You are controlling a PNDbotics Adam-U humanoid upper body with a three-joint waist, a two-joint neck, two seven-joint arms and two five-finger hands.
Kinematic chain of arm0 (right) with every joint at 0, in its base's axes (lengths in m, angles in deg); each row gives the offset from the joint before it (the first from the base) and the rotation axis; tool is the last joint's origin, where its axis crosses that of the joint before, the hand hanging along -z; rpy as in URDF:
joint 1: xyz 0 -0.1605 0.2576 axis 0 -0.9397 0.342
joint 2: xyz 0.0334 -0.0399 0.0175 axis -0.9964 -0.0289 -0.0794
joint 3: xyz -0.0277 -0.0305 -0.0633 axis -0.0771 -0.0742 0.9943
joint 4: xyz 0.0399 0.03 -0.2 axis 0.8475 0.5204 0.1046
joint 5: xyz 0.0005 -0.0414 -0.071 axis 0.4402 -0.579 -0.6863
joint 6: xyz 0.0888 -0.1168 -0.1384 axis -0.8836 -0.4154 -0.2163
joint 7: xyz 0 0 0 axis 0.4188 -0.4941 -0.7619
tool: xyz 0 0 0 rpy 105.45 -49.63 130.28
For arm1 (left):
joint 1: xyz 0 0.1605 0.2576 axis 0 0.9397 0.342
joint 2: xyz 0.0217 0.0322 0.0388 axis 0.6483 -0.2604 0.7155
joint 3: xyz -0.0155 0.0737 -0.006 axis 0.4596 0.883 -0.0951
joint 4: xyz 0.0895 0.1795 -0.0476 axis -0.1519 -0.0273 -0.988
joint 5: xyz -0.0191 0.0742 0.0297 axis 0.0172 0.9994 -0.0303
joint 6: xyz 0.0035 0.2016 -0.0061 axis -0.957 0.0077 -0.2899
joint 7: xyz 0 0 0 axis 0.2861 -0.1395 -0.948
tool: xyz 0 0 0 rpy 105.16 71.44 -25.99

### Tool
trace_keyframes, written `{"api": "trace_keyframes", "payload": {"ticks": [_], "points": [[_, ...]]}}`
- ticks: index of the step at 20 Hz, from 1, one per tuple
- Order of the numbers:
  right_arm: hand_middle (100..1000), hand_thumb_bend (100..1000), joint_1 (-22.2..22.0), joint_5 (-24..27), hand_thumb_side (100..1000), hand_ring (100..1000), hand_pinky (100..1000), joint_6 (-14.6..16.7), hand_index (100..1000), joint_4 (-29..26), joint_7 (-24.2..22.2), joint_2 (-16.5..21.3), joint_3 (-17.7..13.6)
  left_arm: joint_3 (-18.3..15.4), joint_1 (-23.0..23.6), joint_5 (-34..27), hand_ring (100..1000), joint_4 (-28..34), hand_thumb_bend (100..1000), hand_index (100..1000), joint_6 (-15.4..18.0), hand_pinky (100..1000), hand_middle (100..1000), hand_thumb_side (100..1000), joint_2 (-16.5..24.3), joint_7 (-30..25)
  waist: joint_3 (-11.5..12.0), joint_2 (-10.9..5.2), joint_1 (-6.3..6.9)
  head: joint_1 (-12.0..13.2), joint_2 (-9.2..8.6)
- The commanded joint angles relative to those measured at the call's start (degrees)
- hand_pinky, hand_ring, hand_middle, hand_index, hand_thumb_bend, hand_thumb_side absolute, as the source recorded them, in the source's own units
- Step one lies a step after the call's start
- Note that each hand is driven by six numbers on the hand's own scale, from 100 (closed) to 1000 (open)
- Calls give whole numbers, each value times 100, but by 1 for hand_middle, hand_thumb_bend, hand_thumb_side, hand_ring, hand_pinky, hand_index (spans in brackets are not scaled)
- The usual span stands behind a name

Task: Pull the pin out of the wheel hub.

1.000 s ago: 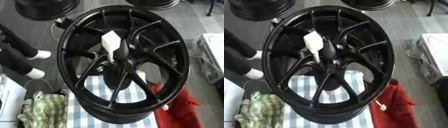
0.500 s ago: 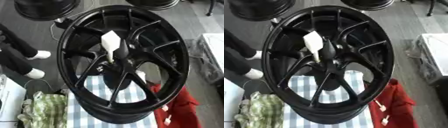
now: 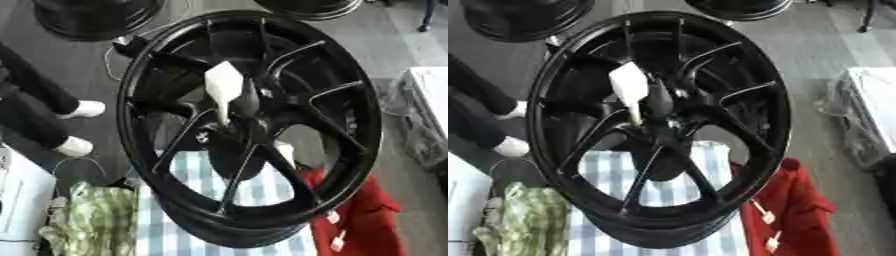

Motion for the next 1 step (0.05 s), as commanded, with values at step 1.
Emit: {"api": "trace_keyframes", "payload": {"ticks": [1], "points": [[768, 290, 210, 153, 339, 828, 926, -69, 784, -109, -54, -176, 128, 1, -136, 37, 773, 140, 277, 755, 18, 679, 712, 711, 34, -19, 8, -121, 18, -22, -39]]}}
